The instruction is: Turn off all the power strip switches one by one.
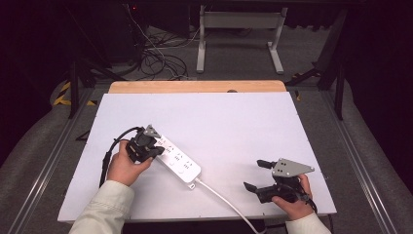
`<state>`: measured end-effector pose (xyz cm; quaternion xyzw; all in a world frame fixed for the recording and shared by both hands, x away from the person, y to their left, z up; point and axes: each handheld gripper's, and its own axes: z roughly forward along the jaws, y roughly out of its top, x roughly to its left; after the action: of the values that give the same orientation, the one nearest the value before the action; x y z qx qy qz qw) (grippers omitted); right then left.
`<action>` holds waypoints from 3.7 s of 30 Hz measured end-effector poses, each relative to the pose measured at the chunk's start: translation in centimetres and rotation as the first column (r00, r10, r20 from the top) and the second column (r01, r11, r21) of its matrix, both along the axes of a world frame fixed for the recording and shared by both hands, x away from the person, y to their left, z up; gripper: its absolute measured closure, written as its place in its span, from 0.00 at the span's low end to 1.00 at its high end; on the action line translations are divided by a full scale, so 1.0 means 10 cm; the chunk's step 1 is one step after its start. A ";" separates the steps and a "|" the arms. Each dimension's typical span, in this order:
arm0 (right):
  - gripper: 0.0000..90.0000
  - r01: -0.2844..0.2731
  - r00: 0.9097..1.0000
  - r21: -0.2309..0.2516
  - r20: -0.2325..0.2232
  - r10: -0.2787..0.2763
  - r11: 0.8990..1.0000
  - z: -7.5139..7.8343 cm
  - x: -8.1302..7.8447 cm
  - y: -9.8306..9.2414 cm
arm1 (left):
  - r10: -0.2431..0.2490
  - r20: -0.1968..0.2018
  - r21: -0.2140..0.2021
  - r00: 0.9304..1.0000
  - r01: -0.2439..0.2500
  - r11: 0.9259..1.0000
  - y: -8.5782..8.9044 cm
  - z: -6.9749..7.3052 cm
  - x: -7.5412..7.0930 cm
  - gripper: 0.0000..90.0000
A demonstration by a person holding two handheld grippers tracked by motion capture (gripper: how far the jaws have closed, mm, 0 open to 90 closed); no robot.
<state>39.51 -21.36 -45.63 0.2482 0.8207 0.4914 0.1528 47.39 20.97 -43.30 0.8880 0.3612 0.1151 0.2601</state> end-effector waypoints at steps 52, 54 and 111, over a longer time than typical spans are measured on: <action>0.16 -0.015 1.000 -0.002 -0.013 0.015 1.000 -0.02 0.00 0.03 | 0.030 0.036 0.031 0.999 -0.031 0.999 -0.12 -0.12 -0.02 1.00; 0.16 -0.014 1.000 0.001 -0.012 0.014 1.000 -0.02 0.00 0.03 | 0.030 0.040 0.029 0.999 -0.032 0.999 -0.11 -0.12 -0.03 1.00; 0.16 -0.010 1.000 -0.004 -0.006 0.010 1.000 -0.02 0.01 0.01 | 0.111 0.110 0.015 0.988 -0.114 0.993 0.19 -0.05 0.12 1.00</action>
<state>39.56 -21.30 -45.85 0.2450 0.8234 0.4899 0.1483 48.61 22.83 -43.85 0.8613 0.3948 0.1819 0.2631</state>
